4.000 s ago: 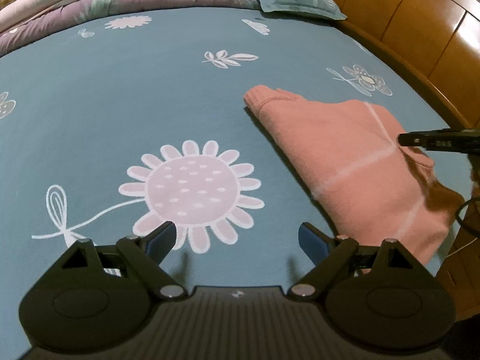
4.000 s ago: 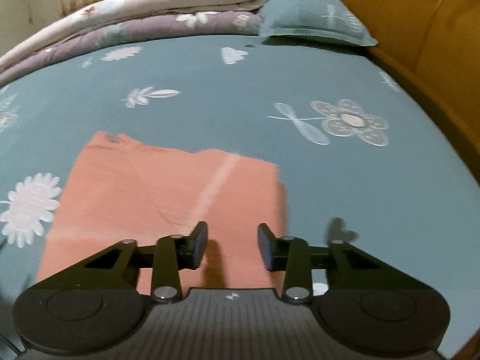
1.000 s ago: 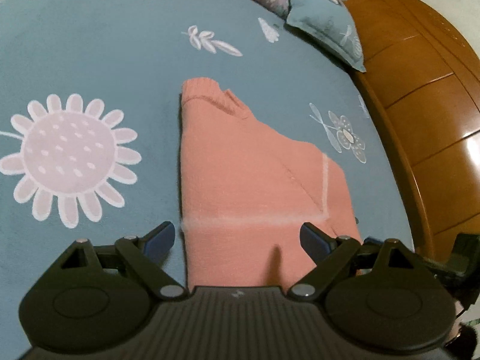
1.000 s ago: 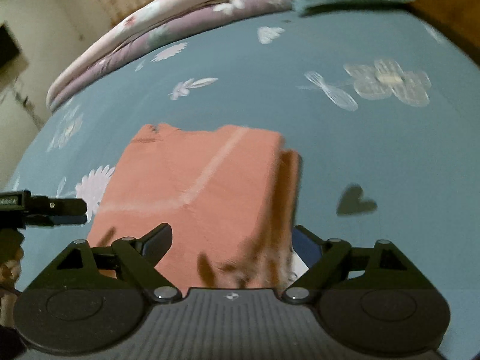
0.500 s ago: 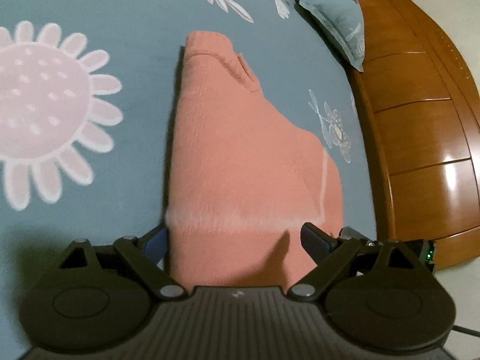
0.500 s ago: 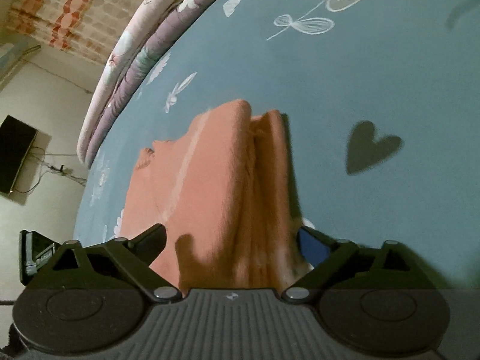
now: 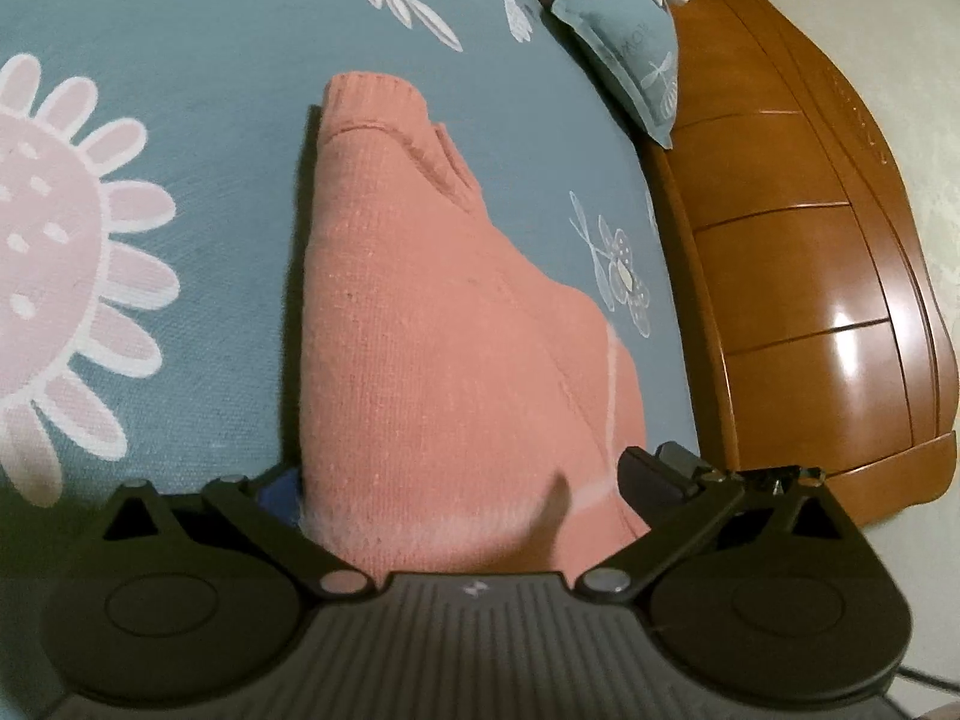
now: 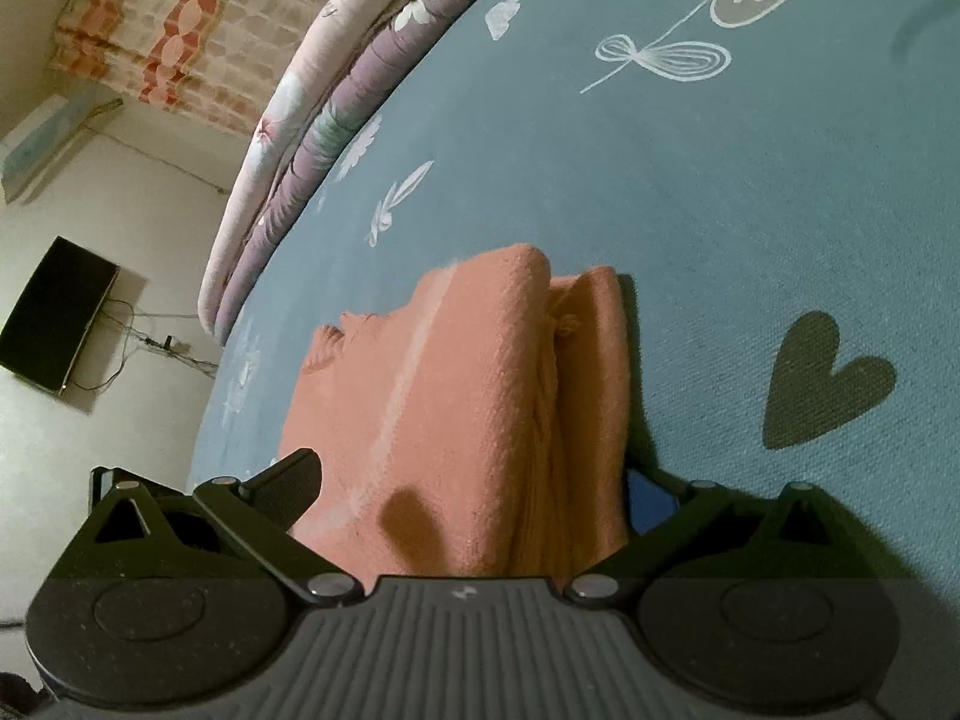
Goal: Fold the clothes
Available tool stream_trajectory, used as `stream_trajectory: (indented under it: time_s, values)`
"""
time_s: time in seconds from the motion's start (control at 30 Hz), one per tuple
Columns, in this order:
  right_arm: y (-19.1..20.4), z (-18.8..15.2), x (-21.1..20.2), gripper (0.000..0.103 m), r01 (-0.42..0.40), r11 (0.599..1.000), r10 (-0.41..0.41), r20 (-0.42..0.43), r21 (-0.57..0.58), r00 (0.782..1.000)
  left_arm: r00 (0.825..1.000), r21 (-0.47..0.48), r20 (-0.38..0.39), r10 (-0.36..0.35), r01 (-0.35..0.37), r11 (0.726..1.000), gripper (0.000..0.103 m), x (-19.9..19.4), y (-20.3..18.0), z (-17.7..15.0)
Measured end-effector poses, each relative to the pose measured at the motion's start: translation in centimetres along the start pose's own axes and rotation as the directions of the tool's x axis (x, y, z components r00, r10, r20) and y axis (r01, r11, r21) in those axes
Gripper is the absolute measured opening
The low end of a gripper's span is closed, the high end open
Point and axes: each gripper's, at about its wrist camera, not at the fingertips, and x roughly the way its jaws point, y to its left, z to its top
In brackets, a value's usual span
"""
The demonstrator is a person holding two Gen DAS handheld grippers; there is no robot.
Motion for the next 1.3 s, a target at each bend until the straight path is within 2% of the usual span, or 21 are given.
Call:
stream_trajectory:
  time_s: [0.1,0.2,0.27,0.33,0.4,0.5,0.63,0.73,0.83,0.97,1.3]
  values:
    - [0.1,-0.3,-0.1,0.103,0.004,0.998,-0.001,-0.044,0.061,0.999,1.000,-0.001,-0.020,0.007,-0.007,1.000,0.101,-0.3,-0.2,-0.3]
    - [0.4,-1.9,-0.8,0.103,-0.003,0.999,0.007,-0.106,0.036,0.994,0.999,-0.002,-0.046,-0.011,0.011,1.000,0.101,-1.0,0.0,-1.6]
    - [0.3,-2.2,-1.1,0.103,-0.016,0.999,0.020,-0.110,0.039,0.994,0.999,-0.027,-0.044,-0.031,0.030,0.999,0.101,-0.9,0.4,-1.5]
    - [-0.4,-1.3,-0.5,0.103,-0.034,0.995,0.044,-0.102,0.094,0.994,0.998,-0.064,-0.042,-0.046,0.044,0.997,0.101,-0.6,0.8,-0.9]
    - [-0.5,-0.3,0.4,0.103,-0.047,0.994,0.057,-0.098,0.099,0.994,0.999,-0.064,-0.046,-0.024,0.021,0.998,0.101,0.3,0.3,0.2]
    - [0.3,0.4,1.2,0.103,-0.024,0.997,0.033,-0.126,0.073,0.991,0.997,-0.025,-0.073,0.030,-0.032,0.999,0.101,0.7,-0.9,0.5]
    - [2.1,0.0,0.8,0.103,-0.012,1.000,0.014,-0.152,0.015,0.988,0.997,-0.028,-0.072,0.012,-0.014,1.000,0.101,0.0,-1.3,-0.5]
    - [3.2,0.0,0.8,0.103,-0.004,1.000,0.002,-0.154,-0.012,0.988,0.997,-0.072,-0.079,0.024,-0.030,0.997,0.101,0.4,-1.3,-0.2]
    - [4.8,0.2,0.7,0.103,0.003,0.998,-0.014,-0.163,-0.069,0.987,0.995,-0.018,-0.090,0.046,-0.047,0.999,0.101,0.5,-3.0,0.0]
    - [6.8,0.3,0.1,0.103,-0.013,0.991,-0.008,-0.158,-0.130,0.987,0.996,-0.016,-0.079,-0.027,0.026,1.000,0.101,-0.3,-4.8,0.2]
    - [8.2,0.8,-2.5,0.103,0.022,0.979,-0.044,-0.103,-0.202,0.994,0.993,0.042,-0.104,-0.063,0.068,0.997,0.101,1.4,-8.9,0.1]
